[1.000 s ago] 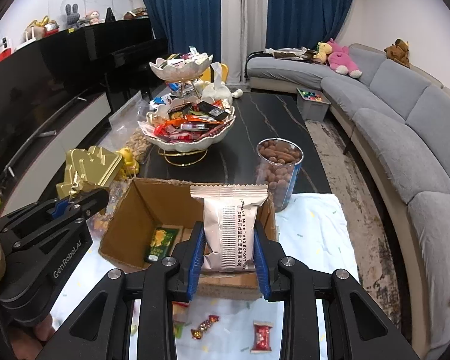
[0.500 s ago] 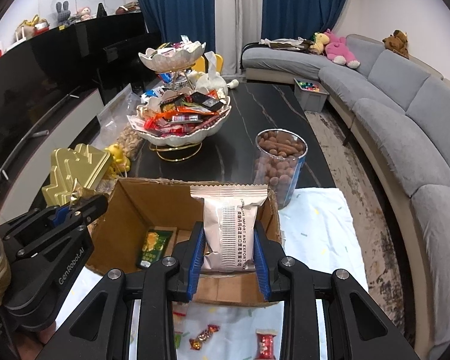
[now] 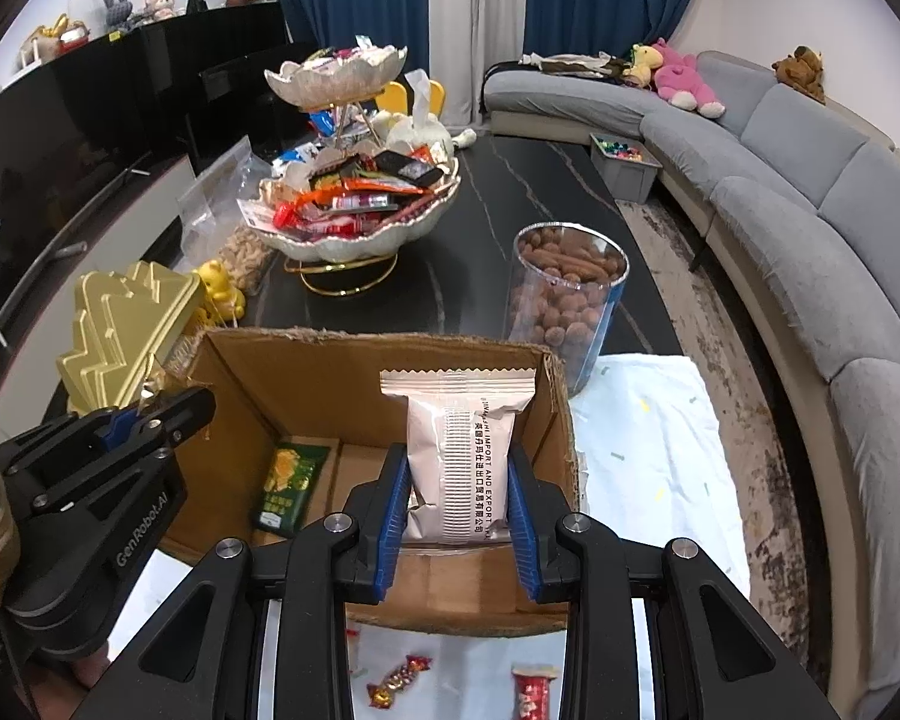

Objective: Organize snacks
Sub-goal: 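Lower both tools into the box and open them to drop the snacks, then withdraw both open tools from the box and lower them toward the remaining snacks, then grasp the yellow-green biscuit pack with the left tool while the right tool grasps the red wafer bar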

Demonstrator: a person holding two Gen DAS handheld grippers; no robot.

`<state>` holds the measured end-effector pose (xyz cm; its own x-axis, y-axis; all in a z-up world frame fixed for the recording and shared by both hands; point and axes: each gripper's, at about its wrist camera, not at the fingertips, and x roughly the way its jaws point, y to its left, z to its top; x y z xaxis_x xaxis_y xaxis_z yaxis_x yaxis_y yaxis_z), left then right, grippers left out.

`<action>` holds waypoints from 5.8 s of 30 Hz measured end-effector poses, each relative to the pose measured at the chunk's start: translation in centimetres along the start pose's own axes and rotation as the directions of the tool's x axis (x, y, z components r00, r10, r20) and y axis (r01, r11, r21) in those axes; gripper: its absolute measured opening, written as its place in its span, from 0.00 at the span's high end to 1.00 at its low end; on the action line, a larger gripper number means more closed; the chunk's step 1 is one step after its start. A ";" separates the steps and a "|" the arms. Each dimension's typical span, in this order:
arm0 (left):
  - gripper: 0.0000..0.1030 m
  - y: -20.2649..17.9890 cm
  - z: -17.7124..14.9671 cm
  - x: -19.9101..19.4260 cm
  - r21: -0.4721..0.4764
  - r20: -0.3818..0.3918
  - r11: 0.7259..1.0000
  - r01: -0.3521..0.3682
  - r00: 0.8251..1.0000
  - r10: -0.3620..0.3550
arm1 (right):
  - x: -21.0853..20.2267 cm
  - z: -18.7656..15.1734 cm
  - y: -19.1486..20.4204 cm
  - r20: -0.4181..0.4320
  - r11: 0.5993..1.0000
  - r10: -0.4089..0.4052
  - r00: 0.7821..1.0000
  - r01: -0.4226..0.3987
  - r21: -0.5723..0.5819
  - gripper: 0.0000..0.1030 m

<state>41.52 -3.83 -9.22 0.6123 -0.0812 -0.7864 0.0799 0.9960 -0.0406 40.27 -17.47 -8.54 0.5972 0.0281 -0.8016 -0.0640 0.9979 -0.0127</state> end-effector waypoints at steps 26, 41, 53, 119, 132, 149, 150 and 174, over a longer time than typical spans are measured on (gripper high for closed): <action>0.37 0.9 0.4 -1.5 -0.020 0.035 0.998 -0.059 0.998 0.060 | -0.9 0.4 -0.6 0.036 0.998 -0.056 0.998 0.056 0.001 0.32; 0.35 1.0 0.4 -6.4 -0.027 0.095 0.998 -0.064 0.993 0.066 | -5.8 0.1 -0.8 0.107 0.998 -0.061 0.992 0.061 0.004 0.32; 0.32 -0.2 -0.6 -9.8 -0.018 0.126 0.998 -0.059 0.990 0.061 | -9.3 -1.1 -2.0 0.148 0.997 -0.074 0.986 0.073 0.018 0.32; 0.15 -2.7 -16.0 -5.9 0.056 0.130 0.998 -0.041 0.991 0.033 | -6.1 -14.5 -4.3 0.208 0.995 -0.093 0.974 0.096 -0.005 0.19; 0.15 -2.8 -17.8 -2.4 0.056 0.091 0.998 -0.025 0.996 0.019 | -2.7 -16.1 -4.3 0.196 0.996 -0.079 0.977 0.085 -0.027 0.19; 0.19 -3.1 -19.8 2.1 0.079 0.011 0.997 -0.014 1.000 0.014 | 2.3 -18.4 -5.2 0.117 0.996 -0.088 0.989 0.089 0.001 0.19; 0.20 -3.2 -19.9 2.2 0.081 0.009 0.997 -0.015 1.000 0.014 | 2.6 -18.5 -5.3 0.113 0.996 -0.088 0.990 0.088 0.005 0.19; 0.43 -3.5 -21.7 4.5 0.077 -0.052 0.997 0.025 0.998 -0.021 | 6.7 -19.8 -6.2 0.002 0.997 -0.062 0.998 0.062 0.036 0.29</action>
<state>26.92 -6.81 -25.94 0.5690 -0.0997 -0.8163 0.1554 0.9878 -0.0123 28.85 -24.63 -25.66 0.6017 -0.0341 -0.7980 0.0020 0.9991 -0.0412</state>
